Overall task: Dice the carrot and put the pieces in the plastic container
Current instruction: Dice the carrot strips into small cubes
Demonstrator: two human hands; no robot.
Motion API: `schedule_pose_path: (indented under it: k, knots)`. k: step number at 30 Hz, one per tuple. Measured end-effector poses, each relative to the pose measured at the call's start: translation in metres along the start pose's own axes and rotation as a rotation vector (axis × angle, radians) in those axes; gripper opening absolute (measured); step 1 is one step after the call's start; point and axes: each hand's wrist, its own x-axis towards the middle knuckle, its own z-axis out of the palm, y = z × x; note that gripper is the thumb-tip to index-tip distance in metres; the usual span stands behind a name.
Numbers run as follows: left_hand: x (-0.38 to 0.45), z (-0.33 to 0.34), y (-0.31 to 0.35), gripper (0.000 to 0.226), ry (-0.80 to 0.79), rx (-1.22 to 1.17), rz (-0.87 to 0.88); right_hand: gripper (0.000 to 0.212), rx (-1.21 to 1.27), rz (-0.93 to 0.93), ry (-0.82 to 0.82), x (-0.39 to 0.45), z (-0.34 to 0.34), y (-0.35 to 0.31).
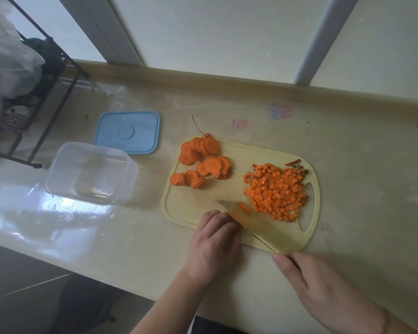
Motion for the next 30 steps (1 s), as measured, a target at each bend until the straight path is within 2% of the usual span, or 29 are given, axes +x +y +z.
schedule_pose_path:
  k: [6,10,19,30]
  knots:
    - [0.001,0.0,0.0,0.018,0.0,-0.007,-0.017,0.076,-0.052,-0.01,0.005,0.012,0.011,-0.009]
    - [0.0,-0.001,-0.001,0.014,-0.028,-0.003,-0.007,0.076,0.002,-0.043,0.012,0.033,0.01,-0.014]
    - [-0.006,-0.002,-0.005,0.012,-0.024,0.002,0.025,0.07,0.06,-0.036,0.012,0.015,0.001,-0.007]
    - [-0.007,-0.001,-0.006,0.016,-0.028,-0.038,0.002,0.081,-0.015,0.012,-0.024,0.0,-0.001,-0.003]
